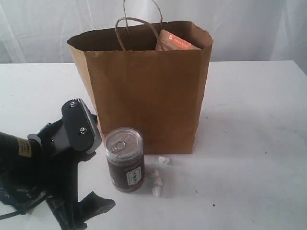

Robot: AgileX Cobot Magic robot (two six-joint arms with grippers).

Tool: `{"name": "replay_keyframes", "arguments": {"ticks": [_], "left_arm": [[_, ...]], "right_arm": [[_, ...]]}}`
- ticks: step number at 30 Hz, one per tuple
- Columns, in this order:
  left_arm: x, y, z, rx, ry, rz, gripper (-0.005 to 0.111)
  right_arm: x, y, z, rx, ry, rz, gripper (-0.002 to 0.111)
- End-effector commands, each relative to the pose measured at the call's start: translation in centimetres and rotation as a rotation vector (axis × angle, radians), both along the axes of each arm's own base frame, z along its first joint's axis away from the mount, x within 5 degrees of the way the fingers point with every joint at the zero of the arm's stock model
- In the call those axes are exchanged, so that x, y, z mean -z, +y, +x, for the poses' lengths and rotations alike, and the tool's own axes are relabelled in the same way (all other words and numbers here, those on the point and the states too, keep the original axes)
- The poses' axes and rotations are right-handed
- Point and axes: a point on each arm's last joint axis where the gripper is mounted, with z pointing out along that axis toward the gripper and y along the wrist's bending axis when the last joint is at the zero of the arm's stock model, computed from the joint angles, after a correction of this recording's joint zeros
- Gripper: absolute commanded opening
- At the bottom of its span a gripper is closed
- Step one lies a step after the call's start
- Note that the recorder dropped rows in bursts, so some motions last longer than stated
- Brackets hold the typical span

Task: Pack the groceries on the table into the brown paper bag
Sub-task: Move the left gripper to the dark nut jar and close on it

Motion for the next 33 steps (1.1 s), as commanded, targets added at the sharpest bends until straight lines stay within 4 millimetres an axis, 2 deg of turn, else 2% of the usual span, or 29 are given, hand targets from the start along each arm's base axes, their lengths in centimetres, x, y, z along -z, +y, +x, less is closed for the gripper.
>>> {"name": "replay_keyframes", "arguments": {"ticks": [1, 5, 9, 15, 21, 29, 33], "left_arm": [[0.0, -0.1, -0.2, -0.008, 0.002, -0.026, 0.105], [-0.5, -0.6, 0.2, -0.098, 0.017, -0.139, 0.105], [0.0, -1.2, 1.8, -0.191, -0.041, -0.201, 0.105], [1.4, -1.7, 2.7, -0.207, -0.051, -0.166, 0.105], [1.8, -2.1, 4.0, -0.243, -0.144, -0.184, 0.105], [2.5, -2.5, 4.6, -0.274, -0.142, -0.204, 0.105], [3.6, -2.9, 4.9, -0.278, -0.121, -0.188, 0.105]], "right_arm": [[-0.2, 0.0, 0.0, 0.0, -0.013, 0.004, 0.0], [-0.2, 0.0, 0.0, 0.0, -0.013, 0.004, 0.0], [-0.2, 0.0, 0.0, 0.0, -0.013, 0.004, 0.0], [-0.2, 0.0, 0.0, 0.0, -0.013, 0.004, 0.0], [-0.2, 0.0, 0.0, 0.0, -0.013, 0.004, 0.0], [-0.2, 0.0, 0.0, 0.0, -0.013, 0.004, 0.0], [-0.2, 0.0, 0.0, 0.0, -0.013, 0.004, 0.0]]}}
